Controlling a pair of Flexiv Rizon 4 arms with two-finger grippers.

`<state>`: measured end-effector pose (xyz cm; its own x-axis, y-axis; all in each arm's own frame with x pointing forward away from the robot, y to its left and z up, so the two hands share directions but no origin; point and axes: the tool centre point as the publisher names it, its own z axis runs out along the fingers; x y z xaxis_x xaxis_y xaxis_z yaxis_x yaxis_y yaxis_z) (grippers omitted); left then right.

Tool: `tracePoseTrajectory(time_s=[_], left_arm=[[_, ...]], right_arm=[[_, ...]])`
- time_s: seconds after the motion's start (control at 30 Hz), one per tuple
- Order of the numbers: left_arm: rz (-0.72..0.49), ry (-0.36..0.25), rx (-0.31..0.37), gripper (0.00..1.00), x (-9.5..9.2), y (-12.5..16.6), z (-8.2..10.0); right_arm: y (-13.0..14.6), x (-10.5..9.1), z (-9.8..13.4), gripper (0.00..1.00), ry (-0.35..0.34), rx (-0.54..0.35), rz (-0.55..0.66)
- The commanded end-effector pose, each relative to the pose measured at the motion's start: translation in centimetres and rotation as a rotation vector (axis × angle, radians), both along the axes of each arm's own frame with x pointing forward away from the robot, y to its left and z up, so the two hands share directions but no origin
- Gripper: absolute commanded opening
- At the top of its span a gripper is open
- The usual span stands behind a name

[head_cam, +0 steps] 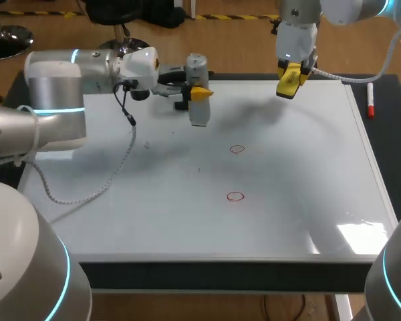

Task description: Pick up the inspection probe, press it on each red-marked spot on the whiteboard one by one, put down the probe, pick up the eraser, and wipe off all the red marks.

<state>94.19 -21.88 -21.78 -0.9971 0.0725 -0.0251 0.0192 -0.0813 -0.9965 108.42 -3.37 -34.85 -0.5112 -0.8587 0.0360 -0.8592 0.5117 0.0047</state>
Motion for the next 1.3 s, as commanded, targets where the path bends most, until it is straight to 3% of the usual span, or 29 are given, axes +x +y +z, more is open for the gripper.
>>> tracePoseTrajectory(time_s=[0.03,0.4,0.77,0.93,1.3], left_arm=[[-0.089,0.005,0.000,0.00,0.7,-1.8,-0.6],[-0.179,0.056,0.013,0.00,0.1,-4.9,-2.2],[-0.256,0.068,0.016,0.00,-0.9,-7.9,-3.9],[-0.282,0.047,0.011,0.00,-1.7,-8.7,-4.5],[-0.308,0.078,0.011,0.00,-2.6,-9.4,-6.3]], right_arm=[[-0.1,0.0,0.2,0.00,0.001,-0.003,0.002],[-0.1,0.0,0.2,0.00,0.001,-0.003,0.002],[-0.1,0.0,0.2,0.00,0.001,-0.003,0.002],[-0.1,0.0,0.2,0.00,0.001,-0.003,0.002],[-0.1,0.0,0.2,0.00,0.001,-0.003,0.002]])
